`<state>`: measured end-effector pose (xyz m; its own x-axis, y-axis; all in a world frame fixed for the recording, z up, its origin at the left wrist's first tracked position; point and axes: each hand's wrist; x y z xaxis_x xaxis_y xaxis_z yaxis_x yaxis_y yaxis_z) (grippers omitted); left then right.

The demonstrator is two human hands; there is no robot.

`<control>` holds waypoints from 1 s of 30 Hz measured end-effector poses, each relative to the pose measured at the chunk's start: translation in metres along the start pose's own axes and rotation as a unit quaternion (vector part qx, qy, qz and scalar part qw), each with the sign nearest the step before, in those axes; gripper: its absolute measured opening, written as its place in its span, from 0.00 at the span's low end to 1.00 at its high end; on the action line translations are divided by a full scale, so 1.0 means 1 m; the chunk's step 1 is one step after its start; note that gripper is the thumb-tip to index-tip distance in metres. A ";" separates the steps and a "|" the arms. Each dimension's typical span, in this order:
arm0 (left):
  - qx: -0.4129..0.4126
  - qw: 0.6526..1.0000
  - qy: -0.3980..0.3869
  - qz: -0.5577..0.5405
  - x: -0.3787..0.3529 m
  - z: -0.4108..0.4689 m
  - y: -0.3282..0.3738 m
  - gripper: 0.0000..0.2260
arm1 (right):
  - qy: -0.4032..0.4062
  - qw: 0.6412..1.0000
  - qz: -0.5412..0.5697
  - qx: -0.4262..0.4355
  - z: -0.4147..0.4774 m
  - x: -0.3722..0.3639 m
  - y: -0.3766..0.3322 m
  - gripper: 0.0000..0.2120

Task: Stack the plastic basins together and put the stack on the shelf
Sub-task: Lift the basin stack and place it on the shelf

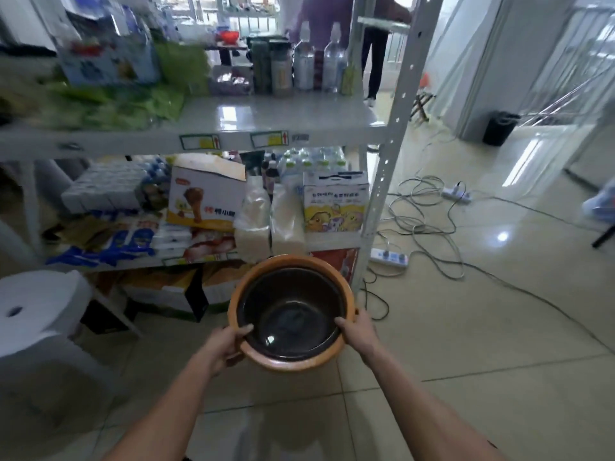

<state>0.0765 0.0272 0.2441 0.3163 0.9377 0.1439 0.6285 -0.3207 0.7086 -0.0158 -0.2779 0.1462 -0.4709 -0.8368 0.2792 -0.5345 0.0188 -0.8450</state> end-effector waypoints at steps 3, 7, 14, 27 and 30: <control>-0.031 0.999 -0.010 -0.012 0.010 -0.032 0.035 0.10 | 0.006 0.999 0.006 0.037 -0.021 0.017 -0.054 0.29; -0.086 0.996 -0.021 -0.019 0.019 -0.073 0.086 0.12 | 0.042 0.996 0.014 0.079 -0.069 0.040 -0.130 0.28; -0.174 0.984 0.004 -0.034 0.043 -0.144 0.152 0.23 | 0.080 0.983 0.028 0.162 -0.150 0.072 -0.242 0.28; -0.258 0.963 -0.010 -0.075 0.036 -0.188 0.257 0.16 | 0.096 0.963 0.091 0.235 -0.186 0.108 -0.355 0.19; -0.285 0.953 0.003 -0.101 0.037 -0.178 0.278 0.13 | 0.112 0.957 0.098 0.250 -0.171 0.104 -0.382 0.22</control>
<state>0.1369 -0.0039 0.5693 0.2242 0.9740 -0.0327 0.1881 -0.0103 0.9821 0.0193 -0.2784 0.5761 -0.6963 -0.7046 0.1368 -0.0443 -0.1480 -0.9880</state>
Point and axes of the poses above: each hand's wrist, its own z-axis towards the middle knuckle, its own x-axis out of the back of the hand, y = z × x, and after that the axes turned 6 degrees about z, right-handed
